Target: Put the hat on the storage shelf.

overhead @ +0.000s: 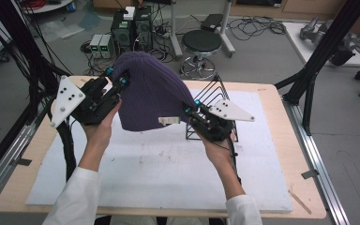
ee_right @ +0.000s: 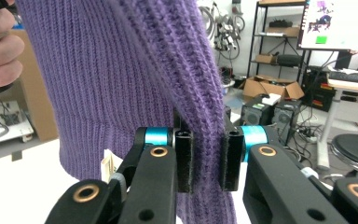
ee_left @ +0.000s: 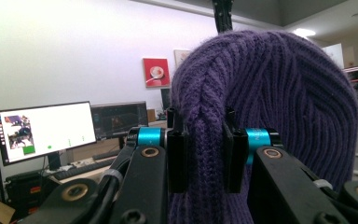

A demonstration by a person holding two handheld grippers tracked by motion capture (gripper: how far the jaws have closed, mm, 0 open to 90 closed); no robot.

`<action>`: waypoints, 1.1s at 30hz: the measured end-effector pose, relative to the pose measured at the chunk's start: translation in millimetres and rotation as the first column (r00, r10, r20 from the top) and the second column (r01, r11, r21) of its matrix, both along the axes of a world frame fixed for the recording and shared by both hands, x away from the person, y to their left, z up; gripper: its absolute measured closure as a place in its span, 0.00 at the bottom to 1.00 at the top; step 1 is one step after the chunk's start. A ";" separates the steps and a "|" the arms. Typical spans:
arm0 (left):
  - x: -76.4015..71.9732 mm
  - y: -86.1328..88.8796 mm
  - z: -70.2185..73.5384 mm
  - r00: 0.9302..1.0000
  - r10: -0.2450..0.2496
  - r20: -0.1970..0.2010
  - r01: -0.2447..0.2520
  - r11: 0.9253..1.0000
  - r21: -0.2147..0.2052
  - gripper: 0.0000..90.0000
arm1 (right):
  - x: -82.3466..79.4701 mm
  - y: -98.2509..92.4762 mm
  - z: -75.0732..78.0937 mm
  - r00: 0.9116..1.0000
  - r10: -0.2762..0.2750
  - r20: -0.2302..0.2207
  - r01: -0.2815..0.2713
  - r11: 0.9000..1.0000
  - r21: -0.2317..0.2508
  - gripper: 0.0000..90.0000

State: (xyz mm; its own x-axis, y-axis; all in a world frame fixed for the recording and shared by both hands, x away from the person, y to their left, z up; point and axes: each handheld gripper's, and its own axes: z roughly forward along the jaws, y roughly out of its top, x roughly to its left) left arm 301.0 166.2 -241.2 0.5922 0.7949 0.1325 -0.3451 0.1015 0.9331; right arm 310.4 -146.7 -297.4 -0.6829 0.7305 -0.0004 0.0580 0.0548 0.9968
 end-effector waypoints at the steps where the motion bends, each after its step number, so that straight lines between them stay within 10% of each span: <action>1: 2.3 0.0 0.5 1.000 -0.002 -0.004 0.002 1.000 0.000 0.85 | 2.0 -0.9 1.8 1.000 -0.001 -0.003 0.001 1.000 -0.008 0.90; 33: 50.0 -73.6 47.8 0.995 -0.101 -0.023 0.102 0.993 0.056 0.85 | 30.0 -70.9 46.4 0.979 -0.200 0.049 0.202 0.979 -0.039 0.88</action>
